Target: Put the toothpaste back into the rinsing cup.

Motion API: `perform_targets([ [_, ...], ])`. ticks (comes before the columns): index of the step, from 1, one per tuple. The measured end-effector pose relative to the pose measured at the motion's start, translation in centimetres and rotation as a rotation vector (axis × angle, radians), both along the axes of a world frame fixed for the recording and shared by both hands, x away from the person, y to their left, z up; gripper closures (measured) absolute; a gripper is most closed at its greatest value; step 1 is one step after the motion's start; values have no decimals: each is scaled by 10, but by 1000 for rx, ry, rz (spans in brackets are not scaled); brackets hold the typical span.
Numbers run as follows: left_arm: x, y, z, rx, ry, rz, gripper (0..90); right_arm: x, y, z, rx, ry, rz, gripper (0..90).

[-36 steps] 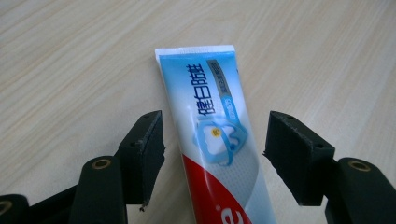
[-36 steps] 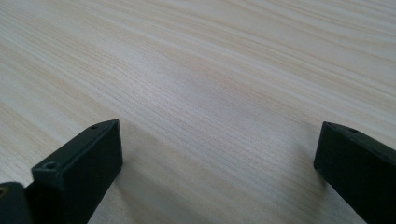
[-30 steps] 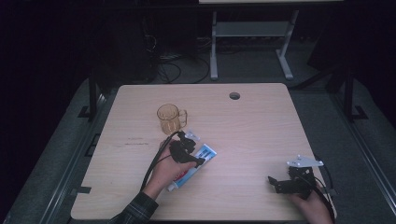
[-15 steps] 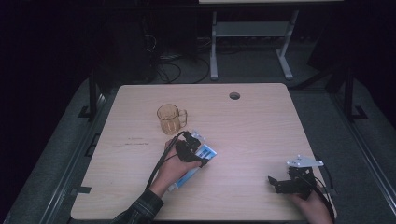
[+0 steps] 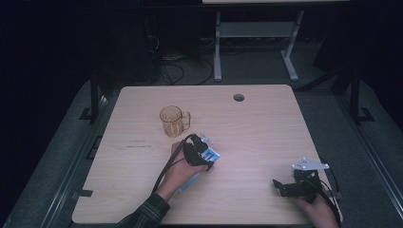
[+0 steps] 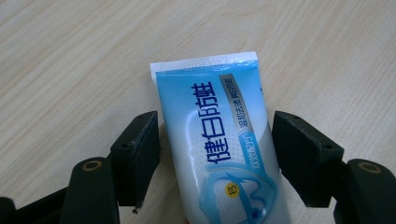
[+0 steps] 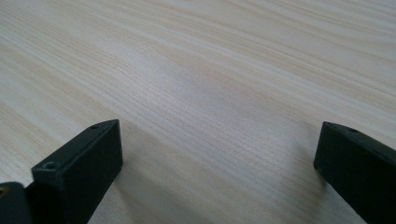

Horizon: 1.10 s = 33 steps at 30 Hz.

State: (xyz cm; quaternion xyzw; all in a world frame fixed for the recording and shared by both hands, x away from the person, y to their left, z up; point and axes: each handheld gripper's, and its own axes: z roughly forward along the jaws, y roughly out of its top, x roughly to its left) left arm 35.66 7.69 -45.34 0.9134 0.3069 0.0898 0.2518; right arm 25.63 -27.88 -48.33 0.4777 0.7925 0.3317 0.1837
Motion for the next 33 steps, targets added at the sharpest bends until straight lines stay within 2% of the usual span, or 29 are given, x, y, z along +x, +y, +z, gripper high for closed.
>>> perform_targets([
  [11, -2, -1, 1, -4, -1, -4, 415, 0, 0, 0, 0, 0, 0, 5],
  [21, -3, -1, 2, -3, 2, -3, 455, 0, 0, 0, 0, 0, 0, 5],
  [33, -4, -3, 5, 13, 23, 0, 542, 0, 0, 0, 0, 1, -1, 5],
])
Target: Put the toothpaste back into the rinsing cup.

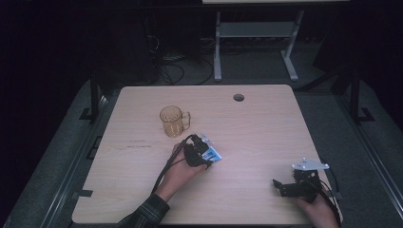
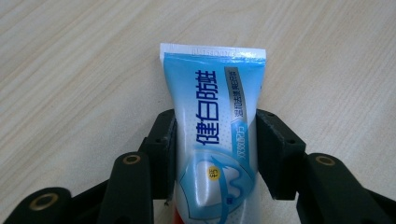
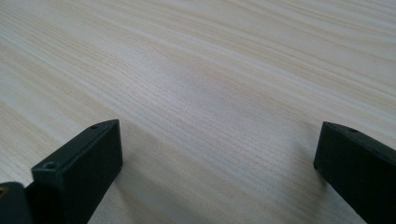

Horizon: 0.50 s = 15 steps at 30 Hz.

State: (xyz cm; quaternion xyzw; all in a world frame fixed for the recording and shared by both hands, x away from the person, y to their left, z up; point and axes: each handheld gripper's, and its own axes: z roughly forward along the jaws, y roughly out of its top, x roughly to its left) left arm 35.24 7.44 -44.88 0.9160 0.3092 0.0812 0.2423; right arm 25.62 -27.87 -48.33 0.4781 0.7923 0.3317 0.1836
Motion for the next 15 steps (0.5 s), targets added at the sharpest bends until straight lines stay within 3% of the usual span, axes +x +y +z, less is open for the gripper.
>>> perform_targets([
  [9, 0, 5, 6, -18, 26, -13, 682, 0, 0, 0, 0, 0, 0, 5],
  [15, -1, 7, 7, -27, 28, -21, 722, 0, 0, 0, 0, 0, 0, 5],
])
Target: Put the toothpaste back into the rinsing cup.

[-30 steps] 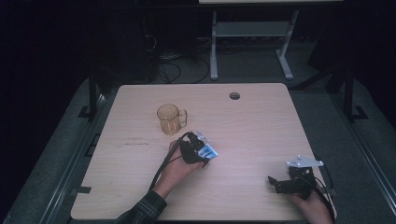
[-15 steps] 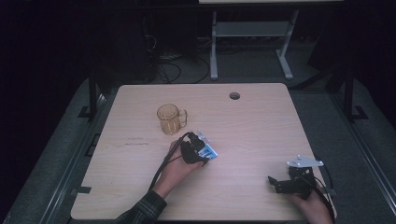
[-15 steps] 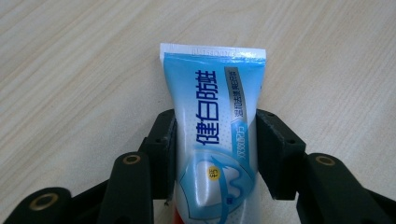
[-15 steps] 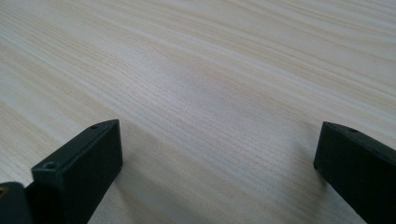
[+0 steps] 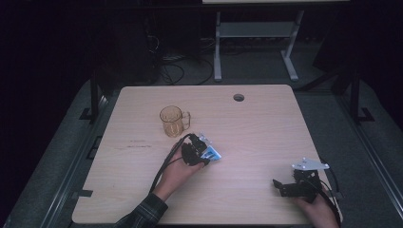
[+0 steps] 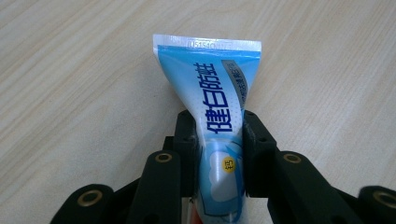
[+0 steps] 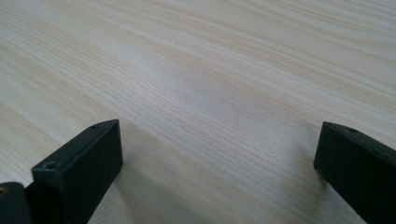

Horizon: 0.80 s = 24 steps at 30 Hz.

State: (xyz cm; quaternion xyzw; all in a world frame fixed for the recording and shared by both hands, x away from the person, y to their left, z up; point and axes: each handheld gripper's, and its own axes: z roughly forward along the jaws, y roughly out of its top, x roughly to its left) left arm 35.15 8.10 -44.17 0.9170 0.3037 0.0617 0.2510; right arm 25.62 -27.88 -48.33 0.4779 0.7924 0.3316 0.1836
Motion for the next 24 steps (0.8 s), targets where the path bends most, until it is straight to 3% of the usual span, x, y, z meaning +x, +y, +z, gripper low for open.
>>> perform_targets([
  [8, -1, 4, 3, -29, 21, -22, 729, 0, 0, 0, 0, 0, 0, 5],
  [24, -3, 20, 21, -159, 13, -17, 736, 0, 0, 0, 0, 0, 0, 5],
])
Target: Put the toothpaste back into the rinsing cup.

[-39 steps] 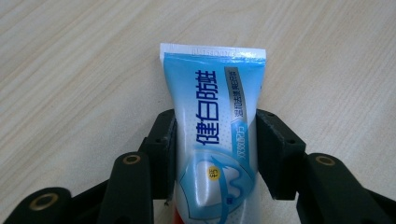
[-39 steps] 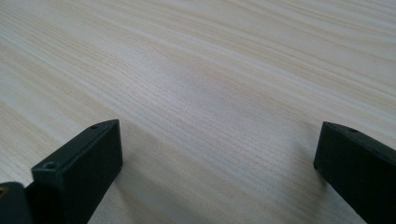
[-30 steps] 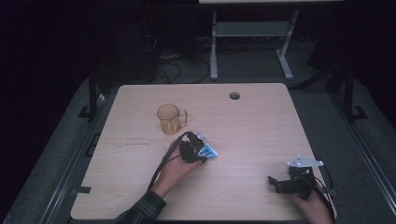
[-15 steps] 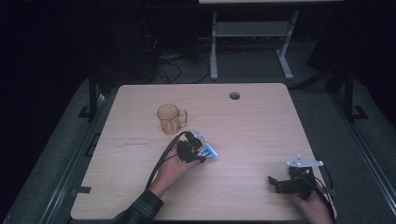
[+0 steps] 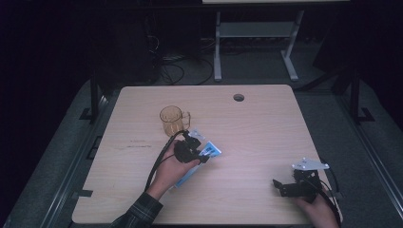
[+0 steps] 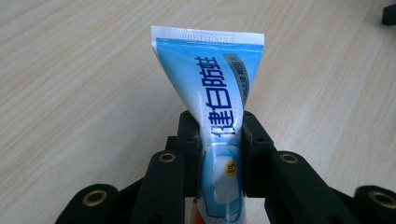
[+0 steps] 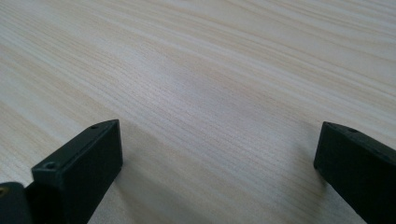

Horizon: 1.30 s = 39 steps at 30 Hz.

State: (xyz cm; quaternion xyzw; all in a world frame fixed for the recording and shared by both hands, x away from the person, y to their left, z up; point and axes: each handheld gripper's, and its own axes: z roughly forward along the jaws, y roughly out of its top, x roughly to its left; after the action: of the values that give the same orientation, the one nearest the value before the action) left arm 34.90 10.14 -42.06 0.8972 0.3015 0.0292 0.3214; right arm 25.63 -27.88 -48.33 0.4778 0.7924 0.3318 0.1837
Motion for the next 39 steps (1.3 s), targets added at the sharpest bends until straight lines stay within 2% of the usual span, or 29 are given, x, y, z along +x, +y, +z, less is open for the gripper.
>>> perform_targets([
  [6, -1, 7, 8, -53, -8, 11, 740, 0, 0, 0, 0, 0, 0, 5],
  [7, -1, 8, 10, -50, -10, 3, 740, 0, 0, 0, 0, 0, 0, 5],
  [22, -3, 26, 32, -154, -42, 24, 743, 0, 0, 0, -1, 0, 0, 5],
  [39, -1, 49, 47, -283, -121, 16, 745, 0, 0, 0, 0, 0, 0, 5],
])
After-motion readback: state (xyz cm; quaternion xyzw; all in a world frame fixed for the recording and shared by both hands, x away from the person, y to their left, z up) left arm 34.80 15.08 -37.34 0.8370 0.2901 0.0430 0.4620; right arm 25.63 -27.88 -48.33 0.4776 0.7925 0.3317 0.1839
